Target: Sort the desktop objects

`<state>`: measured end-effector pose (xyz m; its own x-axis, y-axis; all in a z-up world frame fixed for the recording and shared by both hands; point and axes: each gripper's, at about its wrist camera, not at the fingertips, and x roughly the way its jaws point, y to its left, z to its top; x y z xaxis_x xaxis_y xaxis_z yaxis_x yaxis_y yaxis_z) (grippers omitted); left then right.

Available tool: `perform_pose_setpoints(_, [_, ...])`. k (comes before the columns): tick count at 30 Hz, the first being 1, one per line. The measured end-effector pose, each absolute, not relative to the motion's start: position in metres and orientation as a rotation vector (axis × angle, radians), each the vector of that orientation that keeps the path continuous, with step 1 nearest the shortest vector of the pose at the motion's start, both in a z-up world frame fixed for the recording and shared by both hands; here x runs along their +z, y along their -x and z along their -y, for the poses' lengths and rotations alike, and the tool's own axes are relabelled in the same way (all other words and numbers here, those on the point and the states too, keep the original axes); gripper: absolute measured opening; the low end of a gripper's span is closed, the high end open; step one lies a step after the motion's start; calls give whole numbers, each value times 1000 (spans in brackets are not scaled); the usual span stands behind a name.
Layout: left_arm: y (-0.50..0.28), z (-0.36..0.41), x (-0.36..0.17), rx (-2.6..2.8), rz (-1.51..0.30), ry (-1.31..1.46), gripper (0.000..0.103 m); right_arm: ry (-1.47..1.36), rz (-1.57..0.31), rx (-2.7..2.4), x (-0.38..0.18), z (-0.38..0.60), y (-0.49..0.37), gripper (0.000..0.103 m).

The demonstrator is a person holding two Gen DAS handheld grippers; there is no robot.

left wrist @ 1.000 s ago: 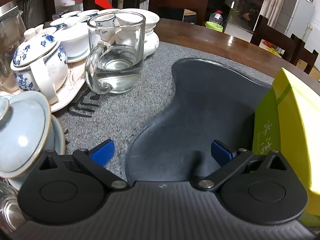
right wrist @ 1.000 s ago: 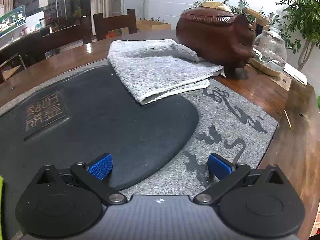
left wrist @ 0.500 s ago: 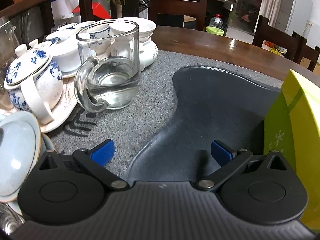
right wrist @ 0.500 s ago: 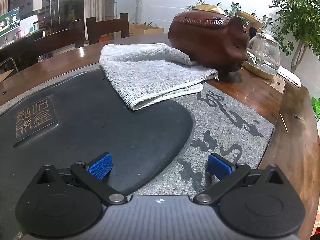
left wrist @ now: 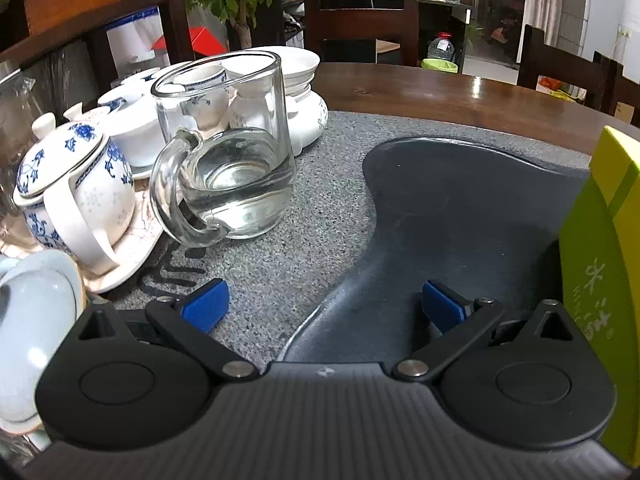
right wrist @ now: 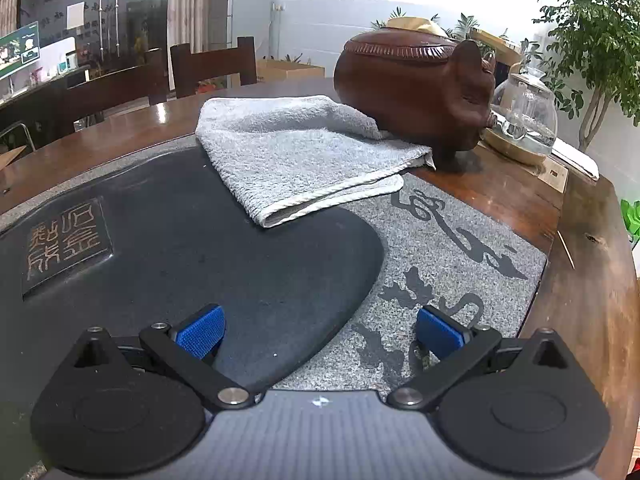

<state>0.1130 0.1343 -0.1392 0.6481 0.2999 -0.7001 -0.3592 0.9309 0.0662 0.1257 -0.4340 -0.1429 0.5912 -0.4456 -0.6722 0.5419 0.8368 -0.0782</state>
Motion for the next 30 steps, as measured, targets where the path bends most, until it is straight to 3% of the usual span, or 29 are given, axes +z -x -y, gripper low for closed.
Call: perform_pose_setpoints(30, [-119,-139,-144,405,-724,71,103,-143,-739,-574,-143,433,-125,103])
